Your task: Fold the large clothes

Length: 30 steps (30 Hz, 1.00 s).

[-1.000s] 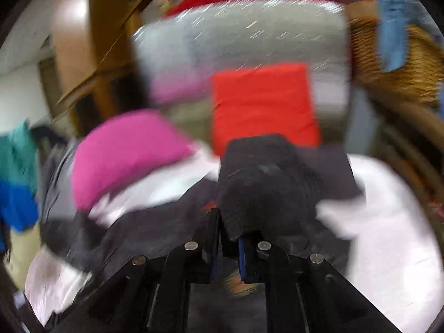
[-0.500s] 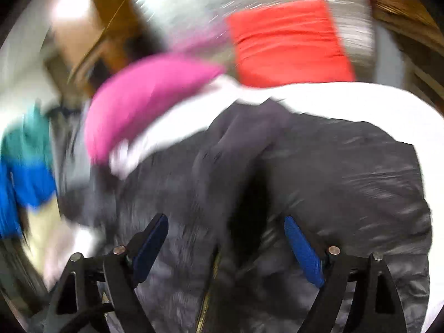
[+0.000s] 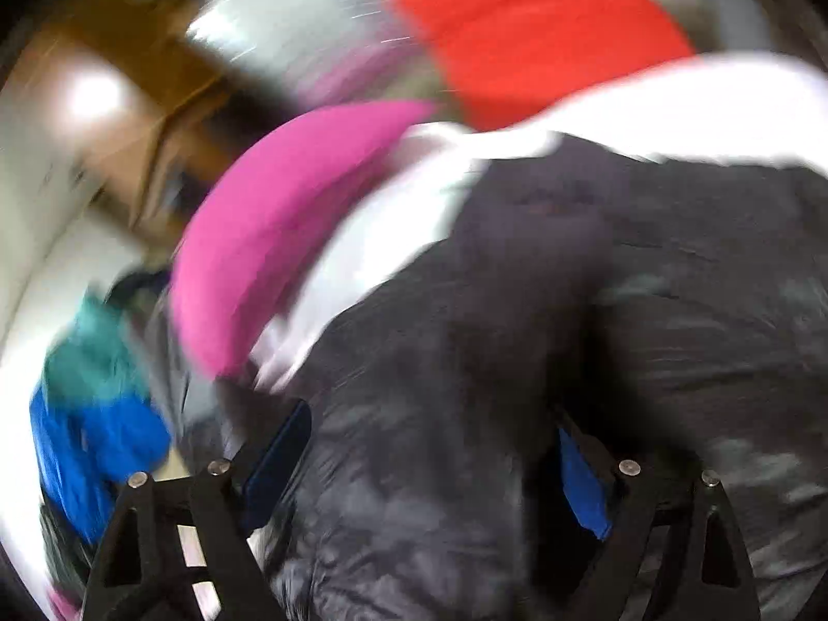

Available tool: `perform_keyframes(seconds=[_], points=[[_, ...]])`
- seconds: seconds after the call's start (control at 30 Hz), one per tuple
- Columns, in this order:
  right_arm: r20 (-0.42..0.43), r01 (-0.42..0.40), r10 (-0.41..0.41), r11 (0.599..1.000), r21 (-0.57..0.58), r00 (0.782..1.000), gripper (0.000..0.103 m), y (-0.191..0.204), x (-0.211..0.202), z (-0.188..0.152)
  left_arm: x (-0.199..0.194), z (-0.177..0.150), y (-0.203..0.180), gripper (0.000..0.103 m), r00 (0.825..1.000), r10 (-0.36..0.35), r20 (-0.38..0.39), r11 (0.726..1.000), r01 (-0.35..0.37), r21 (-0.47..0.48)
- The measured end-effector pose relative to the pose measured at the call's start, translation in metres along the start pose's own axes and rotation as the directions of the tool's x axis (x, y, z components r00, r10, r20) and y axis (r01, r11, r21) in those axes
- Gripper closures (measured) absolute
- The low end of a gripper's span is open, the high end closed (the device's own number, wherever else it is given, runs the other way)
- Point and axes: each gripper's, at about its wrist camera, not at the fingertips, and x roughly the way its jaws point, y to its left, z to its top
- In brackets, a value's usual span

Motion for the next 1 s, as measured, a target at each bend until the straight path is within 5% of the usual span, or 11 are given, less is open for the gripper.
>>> perform_keyframes(seconds=[0.1,0.2,0.5,0.77,0.87,1.0], points=[[-0.047,0.009,-0.016,0.991,-0.134,0.999,0.012,0.024,0.004,-0.016,-0.002,0.001,0.002,0.0,1.0,0.006,0.008,1.0,-0.006,-0.009],[-0.039,0.038,-0.043,0.99,-0.133,0.998,0.012,0.014,-0.007,-0.025,-0.003,0.001,0.0,0.0,1.0,0.007,0.01,1.0,-0.007,-0.008],[0.05,0.038,-0.044,0.992,0.12,0.998,0.012,-0.059,-0.059,-0.025,-0.005,-0.001,-0.009,0.0,1.0,0.011,0.016,1.0,-0.011,0.013],[0.052,-0.025,0.012,0.967,0.255,0.999,0.012,-0.065,-0.017,0.0,-0.005,0.001,-0.003,0.0,1.0,0.018,0.02,1.0,-0.018,-0.006],[0.045,-0.012,0.003,0.98,0.199,0.999,0.011,-0.04,0.0,0.006,-0.004,0.003,0.002,0.0,0.999,0.025,0.023,0.999,-0.025,-0.02],[0.003,-0.071,0.071,0.996,-0.047,0.997,0.01,0.025,0.01,-0.004,-0.005,0.006,0.011,0.0,0.998,0.045,0.037,0.997,-0.043,-0.063]])
